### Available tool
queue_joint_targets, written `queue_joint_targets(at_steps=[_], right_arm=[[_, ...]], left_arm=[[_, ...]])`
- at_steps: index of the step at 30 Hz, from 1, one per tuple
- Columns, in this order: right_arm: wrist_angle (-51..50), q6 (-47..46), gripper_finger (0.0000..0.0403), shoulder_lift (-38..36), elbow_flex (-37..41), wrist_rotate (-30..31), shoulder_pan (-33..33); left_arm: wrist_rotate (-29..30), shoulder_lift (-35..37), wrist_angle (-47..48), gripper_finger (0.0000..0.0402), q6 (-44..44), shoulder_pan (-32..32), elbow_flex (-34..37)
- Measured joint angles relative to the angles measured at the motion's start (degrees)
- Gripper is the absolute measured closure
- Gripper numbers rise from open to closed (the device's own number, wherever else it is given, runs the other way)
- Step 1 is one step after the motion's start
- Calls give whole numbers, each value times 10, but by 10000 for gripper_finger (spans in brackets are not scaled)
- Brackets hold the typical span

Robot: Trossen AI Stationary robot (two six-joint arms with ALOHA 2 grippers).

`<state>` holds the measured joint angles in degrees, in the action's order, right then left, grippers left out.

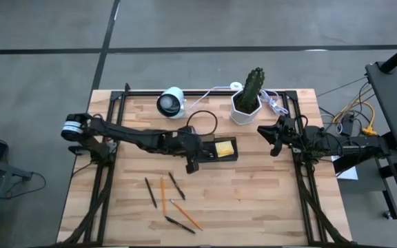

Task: Pick and place office supplies into organizer
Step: Put the black binder clip into the black desk organizer

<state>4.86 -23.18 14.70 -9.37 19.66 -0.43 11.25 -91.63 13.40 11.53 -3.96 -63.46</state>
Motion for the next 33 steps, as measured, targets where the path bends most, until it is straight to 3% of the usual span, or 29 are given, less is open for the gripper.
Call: queue_joint_targets(at_steps=[13,33], right_arm=[[0,0,349,1,0,0,0],[0,2,349,1,0,0,0]], left_arm=[[5,-45,41,401,-37,1,-2],[12,-43,86,401,-51,1,-3]])
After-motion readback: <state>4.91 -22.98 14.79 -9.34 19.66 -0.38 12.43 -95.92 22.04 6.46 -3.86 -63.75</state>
